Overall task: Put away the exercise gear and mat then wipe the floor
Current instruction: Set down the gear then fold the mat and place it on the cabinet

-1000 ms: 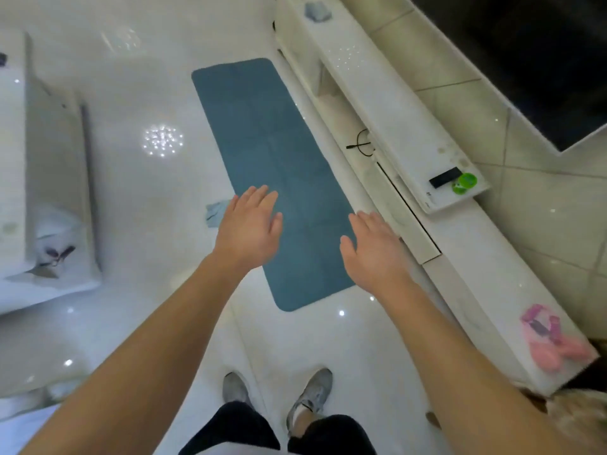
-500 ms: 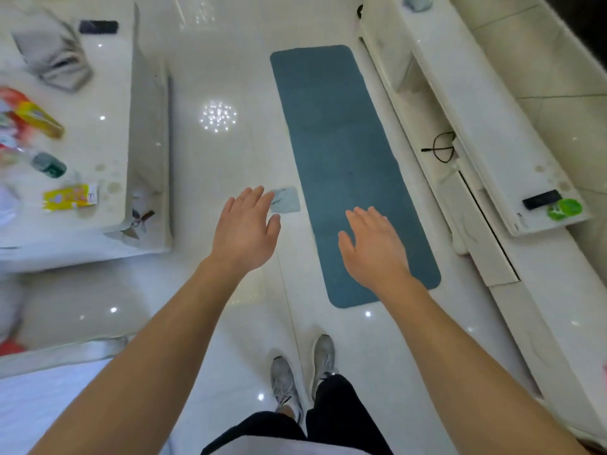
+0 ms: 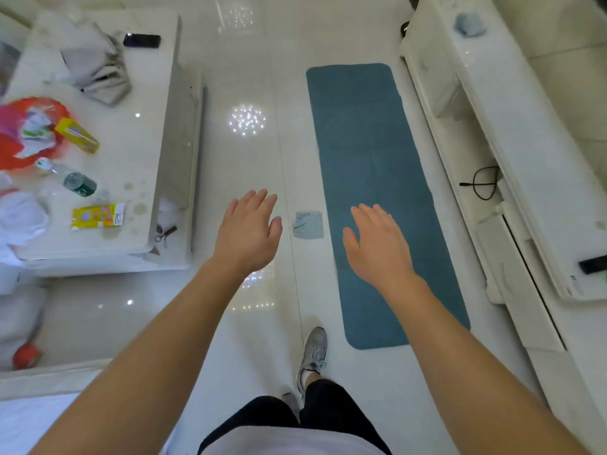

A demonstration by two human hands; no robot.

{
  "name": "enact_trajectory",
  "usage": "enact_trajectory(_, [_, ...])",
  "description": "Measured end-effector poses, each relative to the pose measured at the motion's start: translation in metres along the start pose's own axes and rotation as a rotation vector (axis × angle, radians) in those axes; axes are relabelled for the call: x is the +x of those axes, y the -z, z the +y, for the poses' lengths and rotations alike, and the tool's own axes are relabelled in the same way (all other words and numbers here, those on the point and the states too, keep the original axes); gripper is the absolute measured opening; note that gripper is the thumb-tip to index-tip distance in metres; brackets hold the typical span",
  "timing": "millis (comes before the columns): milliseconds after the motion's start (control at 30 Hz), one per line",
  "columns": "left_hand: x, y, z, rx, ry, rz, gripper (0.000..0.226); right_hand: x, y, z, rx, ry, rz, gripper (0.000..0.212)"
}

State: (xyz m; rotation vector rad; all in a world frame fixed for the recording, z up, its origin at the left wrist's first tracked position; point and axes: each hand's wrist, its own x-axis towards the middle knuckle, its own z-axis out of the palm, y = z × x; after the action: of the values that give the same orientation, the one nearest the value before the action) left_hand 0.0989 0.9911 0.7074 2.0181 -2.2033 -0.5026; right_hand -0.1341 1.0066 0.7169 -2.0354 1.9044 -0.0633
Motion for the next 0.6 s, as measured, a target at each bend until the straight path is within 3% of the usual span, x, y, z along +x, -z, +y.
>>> enact_trajectory(333, [0.097, 0.035, -0.036, -0.05, 0.044, 0.03, 0.051, 0.112, 0.038, -0.032, 0.086, -0.053, 0.02, 0.048])
enact_trajectory(600, [0.194, 0.068, -0.117, -0.112, 0.078, 0.026, 0.05, 0.226, 0.036, -0.101, 0.113, -0.087, 0.033, 0.049])
